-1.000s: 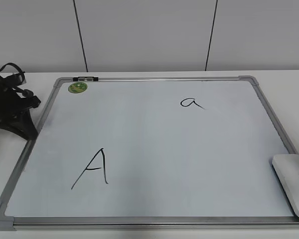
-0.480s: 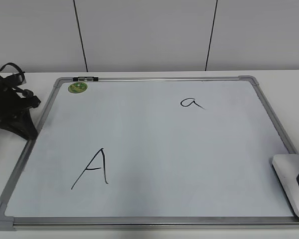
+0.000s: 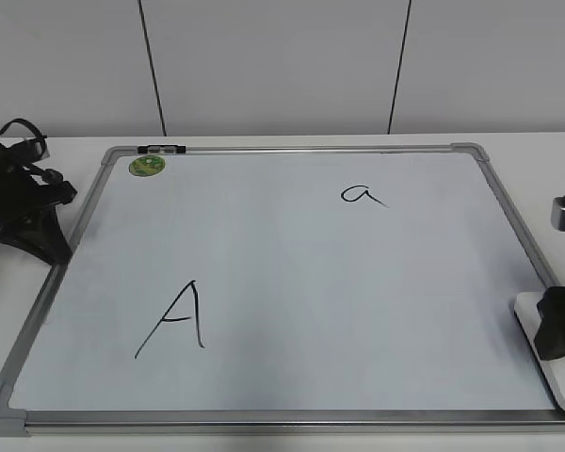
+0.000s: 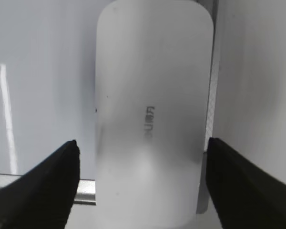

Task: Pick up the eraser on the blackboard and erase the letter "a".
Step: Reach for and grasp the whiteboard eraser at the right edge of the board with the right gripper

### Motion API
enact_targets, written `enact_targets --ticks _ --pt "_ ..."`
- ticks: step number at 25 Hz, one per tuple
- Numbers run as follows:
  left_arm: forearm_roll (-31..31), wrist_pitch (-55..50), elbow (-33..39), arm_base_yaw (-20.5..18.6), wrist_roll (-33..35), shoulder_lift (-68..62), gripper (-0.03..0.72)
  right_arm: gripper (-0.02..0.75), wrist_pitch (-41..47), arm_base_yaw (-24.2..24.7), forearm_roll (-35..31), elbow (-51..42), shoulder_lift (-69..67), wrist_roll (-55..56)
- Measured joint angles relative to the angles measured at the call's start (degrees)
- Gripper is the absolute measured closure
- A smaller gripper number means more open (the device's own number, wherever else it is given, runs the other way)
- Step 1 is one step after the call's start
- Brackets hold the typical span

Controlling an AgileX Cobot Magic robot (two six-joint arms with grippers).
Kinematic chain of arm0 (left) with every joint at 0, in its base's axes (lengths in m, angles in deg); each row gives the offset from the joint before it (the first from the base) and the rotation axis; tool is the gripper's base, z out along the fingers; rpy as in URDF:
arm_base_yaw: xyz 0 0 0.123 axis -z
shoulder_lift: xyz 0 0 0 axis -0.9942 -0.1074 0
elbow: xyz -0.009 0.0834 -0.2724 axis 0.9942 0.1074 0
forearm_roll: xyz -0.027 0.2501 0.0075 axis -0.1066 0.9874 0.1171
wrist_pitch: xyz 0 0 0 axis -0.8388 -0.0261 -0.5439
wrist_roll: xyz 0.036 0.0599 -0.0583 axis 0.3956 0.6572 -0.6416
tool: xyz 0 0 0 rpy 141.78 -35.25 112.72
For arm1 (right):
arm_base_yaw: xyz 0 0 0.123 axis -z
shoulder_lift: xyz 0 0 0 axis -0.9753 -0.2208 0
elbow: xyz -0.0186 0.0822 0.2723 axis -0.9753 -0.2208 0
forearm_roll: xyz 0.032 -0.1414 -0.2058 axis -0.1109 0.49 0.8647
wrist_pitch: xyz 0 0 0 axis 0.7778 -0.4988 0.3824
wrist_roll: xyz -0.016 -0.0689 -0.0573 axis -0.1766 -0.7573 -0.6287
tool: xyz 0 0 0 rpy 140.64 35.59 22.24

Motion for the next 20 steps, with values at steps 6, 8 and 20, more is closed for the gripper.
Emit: enact_targets --ticks 6,8,20 --pt "-0.02 0.00 0.00 0.00 0.00 0.00 0.659 0.124 -1.03 0.00 0.66 2.91 -4.56 -0.11" --pt "-0.02 -0.09 0.00 0.00 0.00 0.00 0.659 0.124 -1.25 0.00 0.75 3.44 -6.02 -0.11" --pt "-0.12 -0.09 0.00 0.00 0.00 0.00 0.659 0.176 0.78 0.00 1.08 4.21 -8.29 -0.11"
